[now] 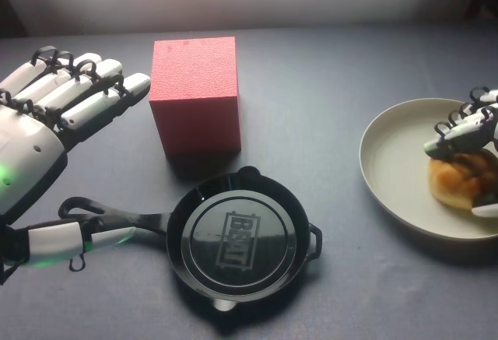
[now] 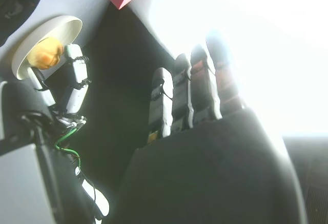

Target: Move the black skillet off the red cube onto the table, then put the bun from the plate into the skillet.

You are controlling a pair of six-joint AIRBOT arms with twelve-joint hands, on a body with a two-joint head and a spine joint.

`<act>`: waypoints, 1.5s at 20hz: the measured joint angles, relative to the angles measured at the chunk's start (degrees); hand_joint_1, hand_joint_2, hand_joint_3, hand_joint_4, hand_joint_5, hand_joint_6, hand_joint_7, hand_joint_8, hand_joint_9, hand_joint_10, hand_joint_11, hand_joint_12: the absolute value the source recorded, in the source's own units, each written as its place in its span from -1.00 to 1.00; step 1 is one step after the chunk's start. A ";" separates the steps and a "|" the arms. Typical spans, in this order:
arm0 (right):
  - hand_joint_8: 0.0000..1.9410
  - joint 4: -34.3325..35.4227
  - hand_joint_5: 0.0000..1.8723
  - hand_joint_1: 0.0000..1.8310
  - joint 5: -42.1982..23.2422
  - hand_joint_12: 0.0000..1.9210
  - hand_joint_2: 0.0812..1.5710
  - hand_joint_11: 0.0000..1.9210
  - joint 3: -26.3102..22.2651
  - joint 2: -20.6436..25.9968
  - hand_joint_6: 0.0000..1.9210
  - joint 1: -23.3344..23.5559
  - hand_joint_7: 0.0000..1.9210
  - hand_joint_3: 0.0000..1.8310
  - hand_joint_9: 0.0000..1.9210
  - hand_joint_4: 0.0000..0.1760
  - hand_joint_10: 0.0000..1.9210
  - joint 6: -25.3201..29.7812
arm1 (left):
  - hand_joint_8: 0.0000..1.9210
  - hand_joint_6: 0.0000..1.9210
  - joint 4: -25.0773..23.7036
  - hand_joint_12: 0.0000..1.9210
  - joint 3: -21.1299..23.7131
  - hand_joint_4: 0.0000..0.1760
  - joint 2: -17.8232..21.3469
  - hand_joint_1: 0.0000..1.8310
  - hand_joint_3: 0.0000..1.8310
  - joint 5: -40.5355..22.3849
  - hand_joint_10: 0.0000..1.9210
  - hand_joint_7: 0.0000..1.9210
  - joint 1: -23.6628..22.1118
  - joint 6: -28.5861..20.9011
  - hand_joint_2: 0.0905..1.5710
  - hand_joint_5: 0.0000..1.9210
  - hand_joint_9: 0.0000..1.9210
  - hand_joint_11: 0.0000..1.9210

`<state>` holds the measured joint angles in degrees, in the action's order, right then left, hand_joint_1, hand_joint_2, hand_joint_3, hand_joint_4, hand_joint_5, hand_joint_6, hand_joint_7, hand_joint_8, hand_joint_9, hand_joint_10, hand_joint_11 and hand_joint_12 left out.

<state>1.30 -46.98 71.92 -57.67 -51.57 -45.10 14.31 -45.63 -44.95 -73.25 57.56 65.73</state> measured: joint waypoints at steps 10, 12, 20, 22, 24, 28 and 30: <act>0.18 -10.27 0.04 0.32 -9.16 0.53 0.43 -0.61 -3.63 -0.48 0.11 7.39 -0.11 -1.00 -0.30 -1.00 0.02 2.51 | -1.00 -0.99 0.76 -0.37 -0.02 -0.38 0.72 -0.22 -0.99 -0.79 -0.99 -0.82 1.25 -0.02 0.18 -0.79 -0.83 -1.00; 0.11 -15.45 -0.10 0.45 -11.82 0.33 0.44 -0.42 -3.98 -2.19 0.27 11.04 -0.05 -0.99 -0.15 -1.00 0.19 4.09 | -1.00 -1.00 1.86 -0.46 0.00 -0.36 1.29 -0.27 -1.00 -2.12 -1.00 -0.82 1.79 -0.02 0.18 -0.80 -0.85 -1.00; 0.58 -27.30 -0.16 0.31 -7.56 0.89 0.53 -0.31 -2.05 -14.60 0.18 16.83 -0.19 -1.00 -0.27 -1.00 0.66 8.48 | -0.99 -1.00 4.46 -0.36 0.07 -0.36 1.90 -1.00 -0.99 -6.75 -0.99 -0.77 3.93 0.00 0.58 -0.77 -0.80 -1.00; 0.62 -26.18 -0.24 0.24 -2.73 0.98 0.60 -0.57 0.15 -17.25 0.39 17.77 -0.28 -0.99 -0.41 -1.00 0.69 8.39 | -1.00 -1.00 4.61 -0.32 0.09 -0.62 1.90 -1.00 -0.99 -6.93 -0.99 -0.75 4.15 -0.02 0.63 -0.75 -0.78 -1.00; 0.67 -26.45 -0.29 0.21 -0.15 1.00 0.63 -0.69 1.11 -18.56 0.44 18.16 -0.32 -1.00 -0.55 -1.00 0.69 8.39 | -1.00 -1.00 4.55 -0.27 0.11 -0.64 1.90 -1.00 -1.00 -6.97 -0.99 -0.74 4.17 -0.02 0.63 -0.74 -0.76 -1.00; -0.93 -25.64 -0.80 -0.26 1.01 -0.46 0.15 -1.00 1.31 -18.95 -0.98 18.29 -0.80 -1.00 -0.86 0.53 -0.87 8.20 | -1.00 -1.00 4.74 -0.26 0.11 -0.75 1.88 -1.00 -1.00 -6.97 -1.00 -0.75 4.17 -0.02 0.63 -0.75 -0.76 -1.00; -0.98 -24.33 -0.84 -0.22 1.09 -0.48 0.13 -1.00 1.14 -18.58 -1.00 18.29 -0.80 -1.00 -0.85 0.44 -0.94 8.20 | -1.00 -1.00 4.70 -0.23 0.22 -0.90 1.88 -1.00 -1.00 -7.02 -0.99 -0.74 4.28 -0.02 0.63 -0.74 -0.74 -1.00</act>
<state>-23.03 -45.89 73.06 -76.25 -33.28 -36.91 19.00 -45.41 -43.07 -80.27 61.84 65.71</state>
